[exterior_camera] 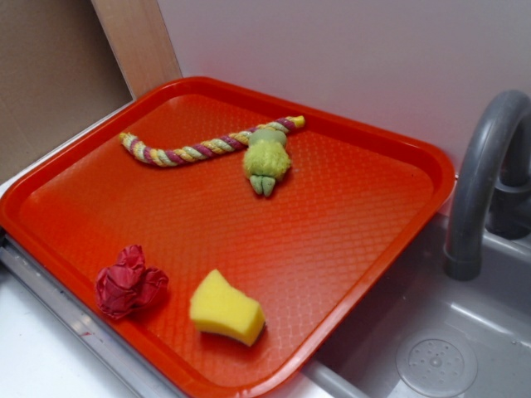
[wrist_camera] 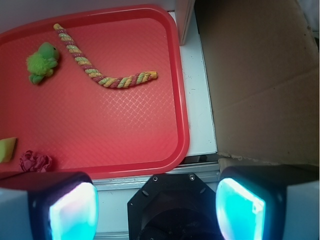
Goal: Grab the green animal.
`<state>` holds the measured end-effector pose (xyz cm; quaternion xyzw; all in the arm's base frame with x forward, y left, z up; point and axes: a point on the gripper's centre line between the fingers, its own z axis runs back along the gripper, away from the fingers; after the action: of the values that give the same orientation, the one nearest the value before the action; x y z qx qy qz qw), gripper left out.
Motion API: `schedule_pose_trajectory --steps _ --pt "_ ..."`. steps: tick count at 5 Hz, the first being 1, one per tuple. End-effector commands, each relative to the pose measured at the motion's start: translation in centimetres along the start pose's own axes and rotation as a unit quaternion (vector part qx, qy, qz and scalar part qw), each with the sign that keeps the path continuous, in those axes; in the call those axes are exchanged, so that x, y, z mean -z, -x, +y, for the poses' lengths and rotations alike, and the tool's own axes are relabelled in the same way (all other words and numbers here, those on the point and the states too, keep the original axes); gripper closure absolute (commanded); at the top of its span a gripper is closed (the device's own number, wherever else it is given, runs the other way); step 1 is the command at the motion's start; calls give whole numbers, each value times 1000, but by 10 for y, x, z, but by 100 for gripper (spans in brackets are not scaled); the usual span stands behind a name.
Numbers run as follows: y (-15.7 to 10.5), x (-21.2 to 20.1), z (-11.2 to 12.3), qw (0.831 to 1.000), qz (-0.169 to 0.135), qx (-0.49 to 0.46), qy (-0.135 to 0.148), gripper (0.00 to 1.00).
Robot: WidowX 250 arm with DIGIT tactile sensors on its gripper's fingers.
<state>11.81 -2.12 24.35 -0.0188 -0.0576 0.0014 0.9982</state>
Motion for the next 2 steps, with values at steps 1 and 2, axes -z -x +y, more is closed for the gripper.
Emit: schedule_pose_trajectory --steps 1,2 --pt "0 0 0 1000 0 0 0 0" --pt "-16 9 -37 998 -20 -17 52 0"
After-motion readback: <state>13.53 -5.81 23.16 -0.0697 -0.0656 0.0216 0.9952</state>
